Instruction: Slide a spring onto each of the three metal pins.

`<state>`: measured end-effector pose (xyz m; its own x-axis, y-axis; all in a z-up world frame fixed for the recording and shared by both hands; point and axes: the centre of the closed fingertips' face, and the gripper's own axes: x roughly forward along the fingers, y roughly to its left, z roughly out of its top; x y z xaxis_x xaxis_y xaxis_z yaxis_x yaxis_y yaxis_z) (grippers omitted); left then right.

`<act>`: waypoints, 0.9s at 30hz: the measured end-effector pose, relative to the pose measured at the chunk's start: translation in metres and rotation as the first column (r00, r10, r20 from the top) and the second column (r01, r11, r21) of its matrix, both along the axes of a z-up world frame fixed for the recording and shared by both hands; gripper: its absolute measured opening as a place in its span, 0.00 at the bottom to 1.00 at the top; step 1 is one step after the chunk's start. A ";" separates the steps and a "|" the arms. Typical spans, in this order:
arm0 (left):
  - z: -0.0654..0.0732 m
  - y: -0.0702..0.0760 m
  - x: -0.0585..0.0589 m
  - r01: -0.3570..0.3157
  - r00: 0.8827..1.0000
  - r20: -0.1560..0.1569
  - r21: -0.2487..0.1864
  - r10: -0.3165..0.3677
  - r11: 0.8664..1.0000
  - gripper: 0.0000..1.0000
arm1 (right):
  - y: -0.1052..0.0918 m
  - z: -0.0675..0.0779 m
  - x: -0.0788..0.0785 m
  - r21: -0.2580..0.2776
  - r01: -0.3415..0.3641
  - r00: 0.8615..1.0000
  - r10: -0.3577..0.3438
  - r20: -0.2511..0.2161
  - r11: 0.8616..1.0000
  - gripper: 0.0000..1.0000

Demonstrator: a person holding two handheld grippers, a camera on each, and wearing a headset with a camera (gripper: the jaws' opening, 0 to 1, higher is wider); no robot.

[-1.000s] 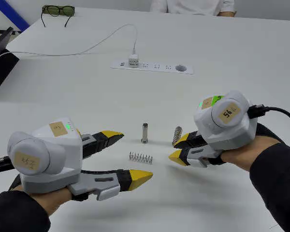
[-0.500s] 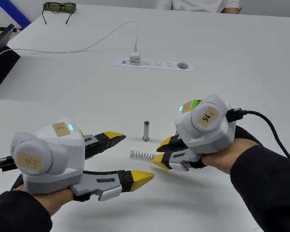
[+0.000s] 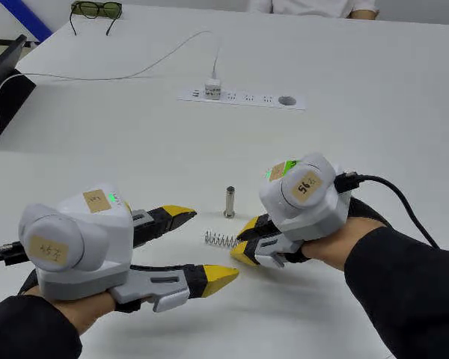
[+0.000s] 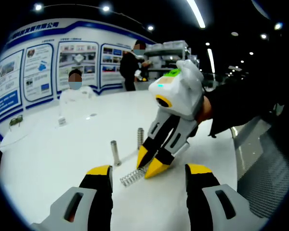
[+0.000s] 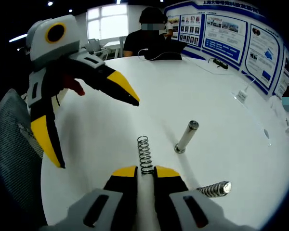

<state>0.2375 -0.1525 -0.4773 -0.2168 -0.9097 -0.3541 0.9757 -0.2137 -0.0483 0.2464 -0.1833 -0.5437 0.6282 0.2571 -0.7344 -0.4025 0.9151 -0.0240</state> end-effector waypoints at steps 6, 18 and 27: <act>0.000 0.000 0.000 0.002 1.000 0.004 0.002 -0.002 1.000 0.61 | 0.000 0.000 -0.002 -0.008 0.001 1.000 -0.001 -0.007 1.000 0.12; -0.008 0.001 -0.002 0.025 0.998 0.065 0.028 -0.027 0.999 0.55 | 0.002 0.018 -0.019 -0.024 -0.026 0.999 0.026 -0.030 0.999 0.11; -0.015 0.000 -0.010 0.061 0.991 0.119 0.047 -0.066 0.997 0.48 | 0.007 0.035 -0.028 -0.026 -0.046 0.999 0.045 -0.031 0.999 0.11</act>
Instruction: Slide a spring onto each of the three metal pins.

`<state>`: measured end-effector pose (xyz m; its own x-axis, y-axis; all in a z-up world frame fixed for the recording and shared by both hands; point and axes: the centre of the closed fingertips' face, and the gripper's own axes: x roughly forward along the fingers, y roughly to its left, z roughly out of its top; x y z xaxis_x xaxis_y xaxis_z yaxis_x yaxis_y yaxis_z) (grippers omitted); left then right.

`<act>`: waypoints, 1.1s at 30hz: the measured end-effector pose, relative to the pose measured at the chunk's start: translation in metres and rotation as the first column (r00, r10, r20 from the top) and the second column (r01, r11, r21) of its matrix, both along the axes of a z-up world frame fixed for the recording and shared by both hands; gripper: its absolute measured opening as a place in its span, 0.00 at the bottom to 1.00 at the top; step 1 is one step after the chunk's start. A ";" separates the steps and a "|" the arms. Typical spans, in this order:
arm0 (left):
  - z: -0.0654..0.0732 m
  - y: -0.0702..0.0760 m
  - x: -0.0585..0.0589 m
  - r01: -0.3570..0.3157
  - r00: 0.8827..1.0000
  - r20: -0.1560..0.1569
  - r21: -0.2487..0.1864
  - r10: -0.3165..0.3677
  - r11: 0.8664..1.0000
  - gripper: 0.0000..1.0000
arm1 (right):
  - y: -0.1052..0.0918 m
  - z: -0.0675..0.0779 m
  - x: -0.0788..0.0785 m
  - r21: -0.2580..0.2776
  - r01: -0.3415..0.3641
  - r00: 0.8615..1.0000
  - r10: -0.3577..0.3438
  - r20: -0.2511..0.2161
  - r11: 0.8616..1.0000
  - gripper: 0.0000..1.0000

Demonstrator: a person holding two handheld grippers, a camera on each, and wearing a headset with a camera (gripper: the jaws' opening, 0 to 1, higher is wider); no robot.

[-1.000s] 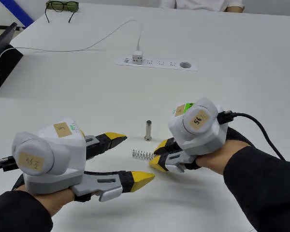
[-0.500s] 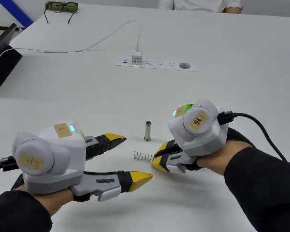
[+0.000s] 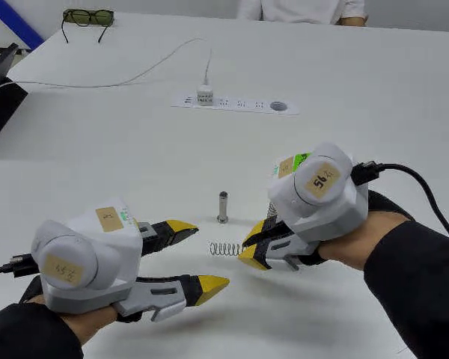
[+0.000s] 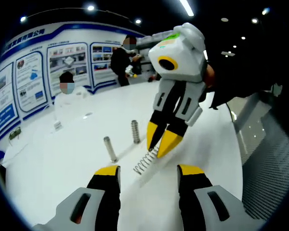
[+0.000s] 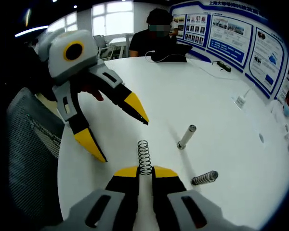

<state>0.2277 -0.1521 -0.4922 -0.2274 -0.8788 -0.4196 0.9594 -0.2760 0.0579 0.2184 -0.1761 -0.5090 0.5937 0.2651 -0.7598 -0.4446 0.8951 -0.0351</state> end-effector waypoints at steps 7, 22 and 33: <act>-0.001 0.000 -0.004 0.035 0.998 0.051 -0.006 -0.034 0.999 0.37 | 0.010 0.009 -0.007 -0.010 -0.041 0.999 0.041 -0.021 0.999 0.11; -0.003 0.002 -0.008 0.086 0.989 0.125 -0.015 -0.083 0.996 0.15 | 0.022 0.017 -0.012 -0.018 -0.079 0.996 0.078 -0.036 0.997 0.11; -0.004 0.002 -0.009 0.096 0.986 0.135 -0.011 -0.093 0.995 0.12 | 0.028 0.032 -0.009 -0.021 -0.090 0.996 0.090 -0.002 0.996 0.11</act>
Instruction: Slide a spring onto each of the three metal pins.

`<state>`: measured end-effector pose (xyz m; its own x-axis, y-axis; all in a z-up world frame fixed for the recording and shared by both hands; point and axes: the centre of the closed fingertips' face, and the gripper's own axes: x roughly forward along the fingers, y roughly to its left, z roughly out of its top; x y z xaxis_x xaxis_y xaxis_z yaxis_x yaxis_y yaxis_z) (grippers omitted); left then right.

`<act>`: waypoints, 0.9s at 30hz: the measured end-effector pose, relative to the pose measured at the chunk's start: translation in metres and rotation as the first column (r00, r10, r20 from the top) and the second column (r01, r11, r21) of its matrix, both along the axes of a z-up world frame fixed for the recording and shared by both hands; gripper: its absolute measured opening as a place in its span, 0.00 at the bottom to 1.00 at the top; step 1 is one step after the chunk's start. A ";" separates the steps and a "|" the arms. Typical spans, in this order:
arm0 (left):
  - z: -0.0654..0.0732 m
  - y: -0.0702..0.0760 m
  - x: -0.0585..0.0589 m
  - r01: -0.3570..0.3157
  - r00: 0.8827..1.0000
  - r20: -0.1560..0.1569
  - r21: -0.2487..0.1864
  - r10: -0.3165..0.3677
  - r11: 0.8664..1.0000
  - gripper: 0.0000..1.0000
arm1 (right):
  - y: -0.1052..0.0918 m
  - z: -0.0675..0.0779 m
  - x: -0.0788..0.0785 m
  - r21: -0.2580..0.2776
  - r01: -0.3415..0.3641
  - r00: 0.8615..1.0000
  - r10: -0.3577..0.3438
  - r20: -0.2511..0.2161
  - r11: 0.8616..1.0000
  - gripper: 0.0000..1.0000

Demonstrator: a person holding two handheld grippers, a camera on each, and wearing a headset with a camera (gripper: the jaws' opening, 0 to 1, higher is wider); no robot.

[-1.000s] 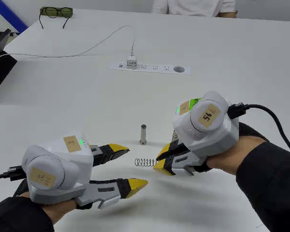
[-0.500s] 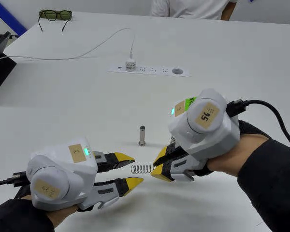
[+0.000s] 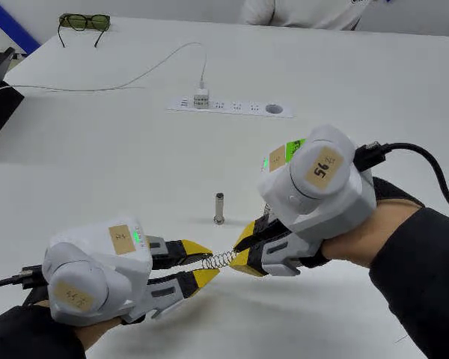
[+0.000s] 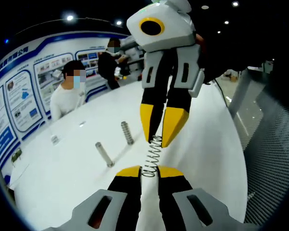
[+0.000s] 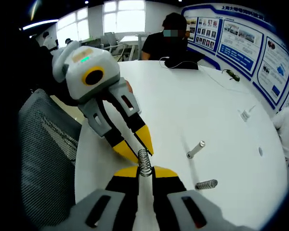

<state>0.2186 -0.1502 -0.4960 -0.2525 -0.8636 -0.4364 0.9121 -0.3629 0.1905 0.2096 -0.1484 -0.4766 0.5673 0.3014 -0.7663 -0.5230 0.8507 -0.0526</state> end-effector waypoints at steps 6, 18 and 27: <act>0.000 0.000 -0.001 0.003 1.000 -0.007 0.001 -0.003 1.000 0.11 | 0.005 0.009 0.006 0.011 -0.007 0.999 0.007 0.034 1.000 0.11; 0.003 -0.002 -0.008 0.012 0.999 -0.031 -0.010 -0.013 1.000 0.11 | 0.014 0.021 0.015 0.028 -0.017 0.995 0.014 0.098 0.999 0.11; 0.006 -0.003 -0.009 0.008 0.999 -0.040 -0.017 -0.009 1.000 0.12 | 0.014 0.024 0.017 0.027 -0.014 0.993 0.011 0.114 1.000 0.11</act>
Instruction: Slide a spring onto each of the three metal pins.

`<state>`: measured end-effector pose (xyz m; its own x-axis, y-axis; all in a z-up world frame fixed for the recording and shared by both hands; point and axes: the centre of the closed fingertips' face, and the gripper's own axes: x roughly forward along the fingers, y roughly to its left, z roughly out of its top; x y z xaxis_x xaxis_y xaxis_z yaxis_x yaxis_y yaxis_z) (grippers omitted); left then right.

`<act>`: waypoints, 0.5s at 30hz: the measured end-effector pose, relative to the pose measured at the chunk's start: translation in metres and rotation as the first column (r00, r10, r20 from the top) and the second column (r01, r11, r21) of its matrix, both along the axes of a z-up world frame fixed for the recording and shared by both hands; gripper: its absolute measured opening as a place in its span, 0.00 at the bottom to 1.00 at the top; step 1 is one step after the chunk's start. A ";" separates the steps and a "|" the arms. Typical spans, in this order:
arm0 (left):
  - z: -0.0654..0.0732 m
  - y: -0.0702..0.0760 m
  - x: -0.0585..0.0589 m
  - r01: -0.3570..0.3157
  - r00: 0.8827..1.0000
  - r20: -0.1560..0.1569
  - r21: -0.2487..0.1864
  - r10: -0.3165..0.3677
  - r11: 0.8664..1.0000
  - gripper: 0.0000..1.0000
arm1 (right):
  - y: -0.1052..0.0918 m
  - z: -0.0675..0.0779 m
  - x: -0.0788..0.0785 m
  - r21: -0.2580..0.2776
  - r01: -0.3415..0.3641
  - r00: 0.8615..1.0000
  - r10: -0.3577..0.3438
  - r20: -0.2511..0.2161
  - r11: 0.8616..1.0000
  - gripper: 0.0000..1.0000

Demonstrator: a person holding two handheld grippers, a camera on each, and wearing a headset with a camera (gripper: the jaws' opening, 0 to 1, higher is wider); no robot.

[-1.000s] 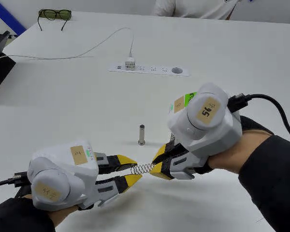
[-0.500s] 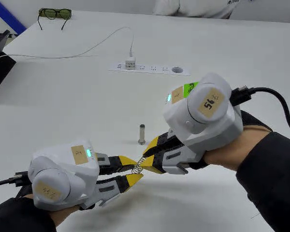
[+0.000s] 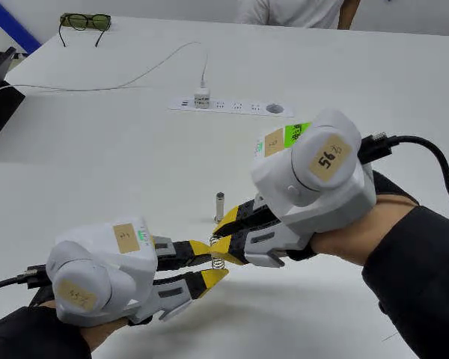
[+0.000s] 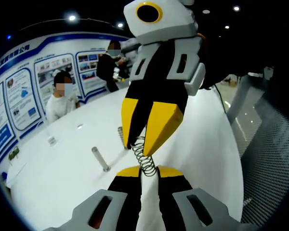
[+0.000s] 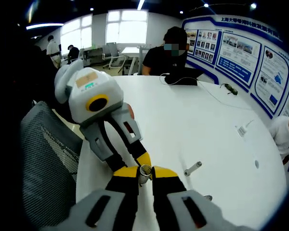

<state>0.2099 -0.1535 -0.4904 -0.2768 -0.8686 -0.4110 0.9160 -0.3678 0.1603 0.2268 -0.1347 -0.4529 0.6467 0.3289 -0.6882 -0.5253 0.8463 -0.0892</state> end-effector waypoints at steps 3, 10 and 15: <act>0.000 0.000 0.001 -0.006 1.000 -0.006 -0.001 0.006 1.000 0.12 | -0.001 0.000 0.000 -0.004 0.000 1.000 0.000 -0.001 1.000 0.11; 0.002 0.000 0.003 -0.026 0.999 -0.042 -0.003 0.026 1.000 0.21 | -0.005 -0.004 0.000 -0.019 0.005 1.000 -0.005 -0.011 1.000 0.11; 0.004 0.001 0.009 -0.052 0.996 -0.069 -0.005 0.051 0.999 0.28 | -0.010 -0.001 0.001 -0.021 0.016 1.000 -0.016 -0.004 1.000 0.11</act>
<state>0.2185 -0.1530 -0.4862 -0.2589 -0.8851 -0.3868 0.9426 -0.3190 0.0990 0.2280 -0.1451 -0.4543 0.6492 0.3041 -0.6972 -0.5118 0.8527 -0.1046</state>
